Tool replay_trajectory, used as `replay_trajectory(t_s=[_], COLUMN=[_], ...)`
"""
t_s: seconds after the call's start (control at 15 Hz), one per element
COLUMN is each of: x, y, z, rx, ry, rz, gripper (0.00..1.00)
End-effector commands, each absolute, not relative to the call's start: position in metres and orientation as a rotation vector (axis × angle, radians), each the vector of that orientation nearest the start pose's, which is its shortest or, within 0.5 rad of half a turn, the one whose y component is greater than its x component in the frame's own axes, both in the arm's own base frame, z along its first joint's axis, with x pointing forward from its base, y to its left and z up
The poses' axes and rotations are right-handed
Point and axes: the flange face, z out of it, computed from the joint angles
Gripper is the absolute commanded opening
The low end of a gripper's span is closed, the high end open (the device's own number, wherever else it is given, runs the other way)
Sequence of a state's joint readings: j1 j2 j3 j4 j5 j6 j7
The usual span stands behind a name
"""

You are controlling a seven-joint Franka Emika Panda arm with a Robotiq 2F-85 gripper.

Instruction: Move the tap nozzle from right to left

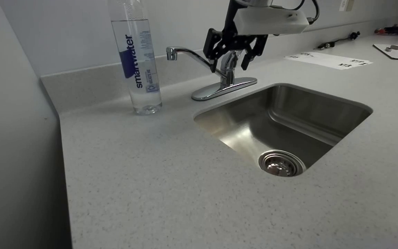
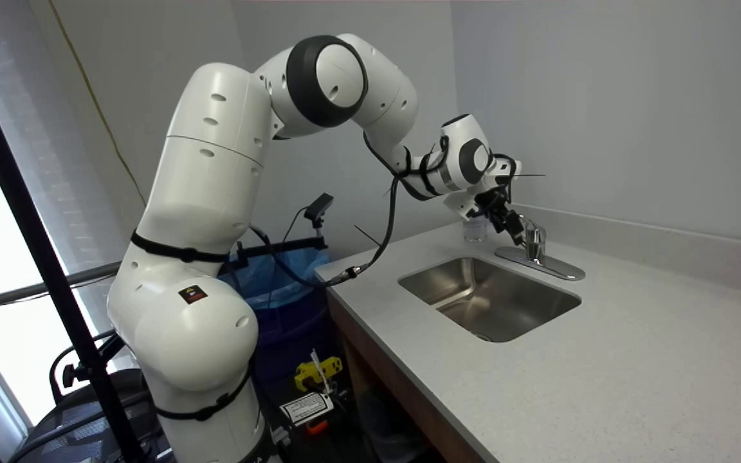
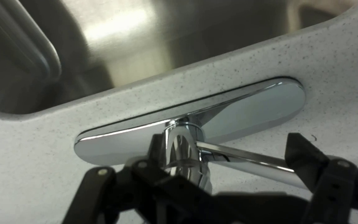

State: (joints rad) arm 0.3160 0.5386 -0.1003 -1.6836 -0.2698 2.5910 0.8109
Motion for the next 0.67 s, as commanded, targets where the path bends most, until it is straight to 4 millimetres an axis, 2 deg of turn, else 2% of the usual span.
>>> replay_trajectory(t_s=[0.0, 0.4, 0.6], x=[0.693, 0.707, 0.714], y=[0.138, 0.099, 0.091], z=[0.364, 0.408, 0.421], rx=[-3.102, -3.213, -3.228], ry=[0.44, 0.284, 0.256], rz=[-0.66, -0.586, -0.586], gripper=[1.0, 1.0, 1.0])
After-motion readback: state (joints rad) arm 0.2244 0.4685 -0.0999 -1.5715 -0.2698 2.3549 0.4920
